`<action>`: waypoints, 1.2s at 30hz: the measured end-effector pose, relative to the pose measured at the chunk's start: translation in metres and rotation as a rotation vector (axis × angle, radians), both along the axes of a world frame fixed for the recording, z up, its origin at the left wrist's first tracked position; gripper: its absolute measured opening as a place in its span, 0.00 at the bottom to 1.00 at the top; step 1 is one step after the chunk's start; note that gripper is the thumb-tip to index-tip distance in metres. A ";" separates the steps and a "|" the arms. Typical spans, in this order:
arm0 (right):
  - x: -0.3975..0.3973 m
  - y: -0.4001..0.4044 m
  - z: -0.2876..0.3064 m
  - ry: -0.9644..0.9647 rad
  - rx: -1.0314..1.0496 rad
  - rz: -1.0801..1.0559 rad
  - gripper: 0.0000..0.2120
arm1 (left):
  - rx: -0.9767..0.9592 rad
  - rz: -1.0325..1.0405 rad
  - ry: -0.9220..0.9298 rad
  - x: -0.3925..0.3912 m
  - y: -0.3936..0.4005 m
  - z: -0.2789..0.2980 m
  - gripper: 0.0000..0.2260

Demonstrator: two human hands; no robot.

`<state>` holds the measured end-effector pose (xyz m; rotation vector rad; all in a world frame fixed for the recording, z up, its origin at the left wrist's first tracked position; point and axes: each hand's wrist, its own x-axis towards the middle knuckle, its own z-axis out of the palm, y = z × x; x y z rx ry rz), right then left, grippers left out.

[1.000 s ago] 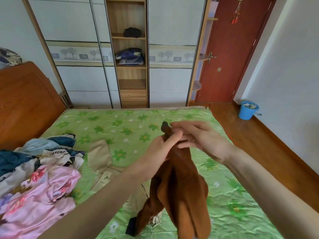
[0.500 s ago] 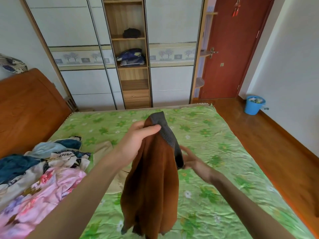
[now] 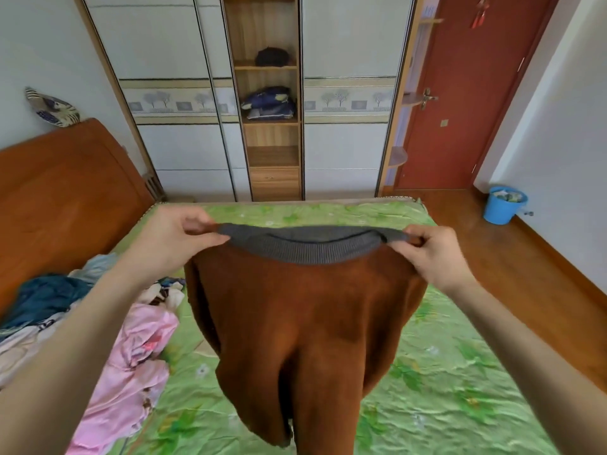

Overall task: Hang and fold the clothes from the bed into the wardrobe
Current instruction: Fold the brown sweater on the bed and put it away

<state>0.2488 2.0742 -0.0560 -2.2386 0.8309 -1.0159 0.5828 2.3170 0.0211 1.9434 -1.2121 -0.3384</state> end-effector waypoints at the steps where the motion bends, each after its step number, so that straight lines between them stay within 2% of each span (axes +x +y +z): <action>1: -0.005 -0.002 0.019 0.010 0.000 0.002 0.25 | -0.048 0.010 0.035 0.003 -0.002 -0.005 0.03; 3: -0.016 -0.005 0.051 0.096 0.046 0.116 0.27 | -0.156 0.019 0.100 0.006 -0.007 -0.012 0.04; 5: -0.031 -0.008 0.070 0.273 0.190 0.265 0.25 | -0.258 0.024 0.153 0.010 -0.014 -0.015 0.06; 7: -0.044 -0.009 0.083 0.386 0.213 0.303 0.16 | -0.244 -0.021 0.132 0.009 -0.025 -0.018 0.07; 9: -0.053 -0.009 0.092 0.310 0.196 0.285 0.05 | -0.168 -0.126 0.061 0.002 -0.038 -0.026 0.09; 12: -0.067 -0.020 0.103 0.170 0.106 0.157 0.10 | -0.157 -0.188 0.042 -0.005 -0.064 -0.036 0.11; 15: -0.092 -0.039 0.112 0.135 0.037 0.057 0.12 | -0.179 -0.235 -0.020 -0.013 -0.087 -0.036 0.08; 21: -0.151 -0.086 0.113 0.219 0.090 0.058 0.05 | 0.040 -0.294 -0.301 -0.063 -0.140 -0.050 0.06; 23: -0.169 -0.110 0.106 0.304 0.096 0.064 0.10 | 0.101 -0.220 -0.256 -0.090 -0.164 -0.063 0.03; 24: -0.178 -0.125 0.102 0.334 0.090 0.070 0.11 | 0.136 -0.169 -0.196 -0.105 -0.177 -0.068 0.06; 27: -0.192 -0.174 0.091 0.413 0.039 0.059 0.07 | 0.138 -0.038 -0.039 -0.142 -0.213 -0.074 0.12; 30: -0.189 -0.217 0.095 0.479 -0.056 -0.057 0.07 | 0.070 0.009 -0.084 -0.156 -0.238 -0.049 0.15; 33: -0.183 -0.239 0.110 0.420 -0.202 -0.152 0.09 | 0.062 0.031 -0.113 -0.150 -0.252 -0.008 0.17; 36: -0.189 -0.247 0.127 0.255 -0.310 -0.160 0.09 | -0.061 0.047 -0.117 -0.153 -0.258 0.031 0.19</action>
